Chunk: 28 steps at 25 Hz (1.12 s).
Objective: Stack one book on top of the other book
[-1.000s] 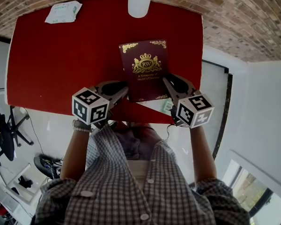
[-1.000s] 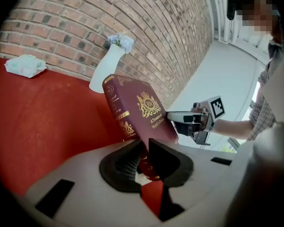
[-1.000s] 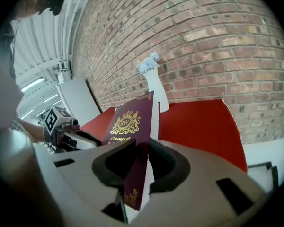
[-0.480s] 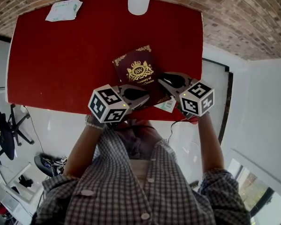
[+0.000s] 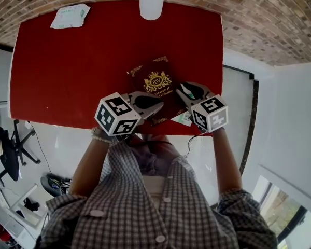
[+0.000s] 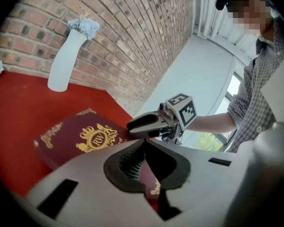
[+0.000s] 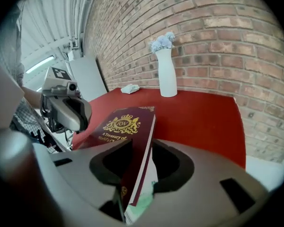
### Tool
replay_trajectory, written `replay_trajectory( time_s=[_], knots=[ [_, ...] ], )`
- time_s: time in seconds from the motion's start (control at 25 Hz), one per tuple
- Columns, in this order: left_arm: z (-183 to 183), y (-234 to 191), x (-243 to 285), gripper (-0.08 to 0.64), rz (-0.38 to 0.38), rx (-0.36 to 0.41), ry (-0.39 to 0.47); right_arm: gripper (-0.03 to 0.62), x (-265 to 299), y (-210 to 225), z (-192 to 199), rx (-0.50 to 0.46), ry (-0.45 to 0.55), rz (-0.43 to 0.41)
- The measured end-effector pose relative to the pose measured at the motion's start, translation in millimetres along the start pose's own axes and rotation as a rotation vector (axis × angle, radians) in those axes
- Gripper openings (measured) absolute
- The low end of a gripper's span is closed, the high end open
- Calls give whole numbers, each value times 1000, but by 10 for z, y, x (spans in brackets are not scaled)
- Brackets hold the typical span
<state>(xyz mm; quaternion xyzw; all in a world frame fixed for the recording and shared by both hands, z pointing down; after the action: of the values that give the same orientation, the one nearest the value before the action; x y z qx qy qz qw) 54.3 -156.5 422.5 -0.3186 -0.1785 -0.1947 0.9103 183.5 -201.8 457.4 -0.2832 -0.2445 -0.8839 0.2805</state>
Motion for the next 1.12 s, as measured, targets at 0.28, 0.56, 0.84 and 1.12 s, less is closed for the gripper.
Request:
replay_trajectory(
  time_s=[0.28, 0.56, 0.84, 1.12],
  knots=[
    [-321, -632, -288, 83, -170, 96, -11, 137, -342, -61, -37, 163, 124, 181],
    [-401, -1087, -244, 167, -208, 131, -94, 158, -581, -502, 210, 375, 153, 187],
    [-321, -1323, -183, 167, -260, 115, -153, 158, -511, -718, 515, 550, 120, 173],
    [-266, -1410, -163, 167, -271, 72, -155, 144, -410, -652, 568, 590, 109, 206]
  ],
)
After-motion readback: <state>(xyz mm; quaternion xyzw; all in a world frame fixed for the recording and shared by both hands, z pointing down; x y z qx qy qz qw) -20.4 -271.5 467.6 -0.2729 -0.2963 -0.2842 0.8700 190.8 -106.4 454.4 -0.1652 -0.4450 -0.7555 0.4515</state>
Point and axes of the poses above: the fingertips, and each gripper's own axes: x forward along the fingers, y to its right, z out of its underside, the point moved 5 cm from there along -x, backward along the fingers, and after that the axes turned 6 degrees about -z, right-handed, at the moved point
